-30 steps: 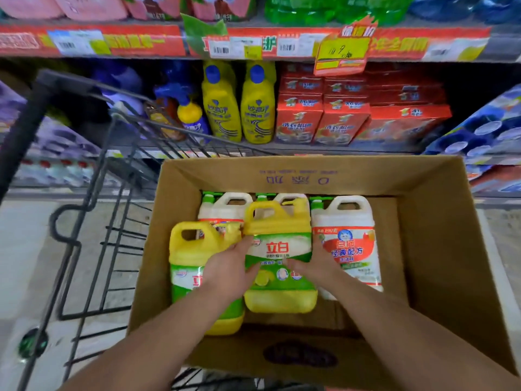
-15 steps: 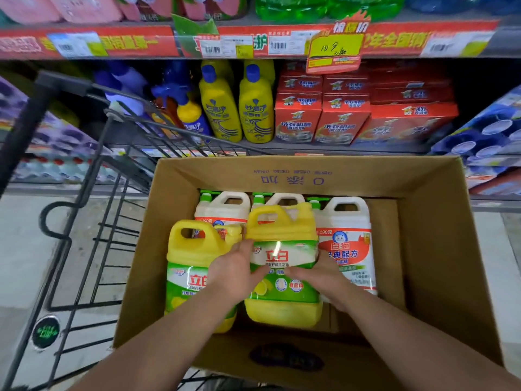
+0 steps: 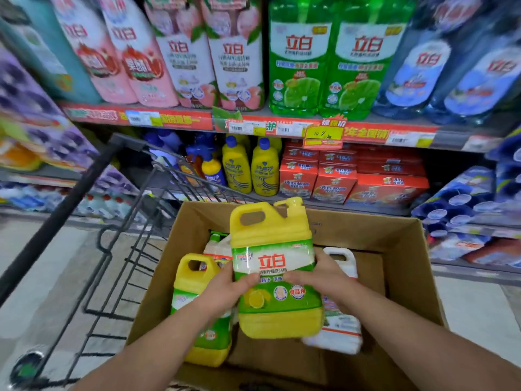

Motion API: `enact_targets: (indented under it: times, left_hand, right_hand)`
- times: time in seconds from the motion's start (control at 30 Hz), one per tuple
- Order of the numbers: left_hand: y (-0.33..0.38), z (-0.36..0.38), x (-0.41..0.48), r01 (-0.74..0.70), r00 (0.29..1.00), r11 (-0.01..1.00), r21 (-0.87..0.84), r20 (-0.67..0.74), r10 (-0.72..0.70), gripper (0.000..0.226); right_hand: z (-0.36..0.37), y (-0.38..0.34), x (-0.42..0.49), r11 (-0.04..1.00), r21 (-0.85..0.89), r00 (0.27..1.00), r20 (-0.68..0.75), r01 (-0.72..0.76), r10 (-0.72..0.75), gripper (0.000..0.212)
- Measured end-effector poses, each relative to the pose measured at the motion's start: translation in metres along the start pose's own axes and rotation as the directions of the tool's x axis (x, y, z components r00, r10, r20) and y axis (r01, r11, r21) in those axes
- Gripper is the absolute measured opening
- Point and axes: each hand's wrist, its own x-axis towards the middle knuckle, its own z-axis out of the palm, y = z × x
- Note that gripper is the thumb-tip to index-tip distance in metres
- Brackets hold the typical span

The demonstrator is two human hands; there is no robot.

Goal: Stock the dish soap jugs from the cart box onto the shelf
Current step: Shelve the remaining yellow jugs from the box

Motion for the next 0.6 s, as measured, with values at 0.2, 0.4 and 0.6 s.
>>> enact_targets:
  times: [0.2,0.4,0.6]
  left_hand:
    - [0.033,-0.024,-0.035,-0.115,0.981,0.991,-0.072,-0.165,0.101,0.029]
    - [0.047,-0.057,-0.077,-0.210,0.921,0.972,-0.106,-0.355,0.161,0.036]
    - [0.046,-0.105,-0.138,-0.263,0.847,0.960,-0.097,-0.499,0.182,0.024]
  right_hand:
    - [0.017,-0.059,-0.010,0.986,-0.041,0.986,0.053,0.159,-0.156,0.052]
    - [0.057,-0.106,-0.022,0.953,-0.058,0.943,0.170,0.298,-0.285,0.075]
    - [0.122,-0.140,-0.038,0.907,-0.034,0.875,0.278,0.421,-0.396,0.067]
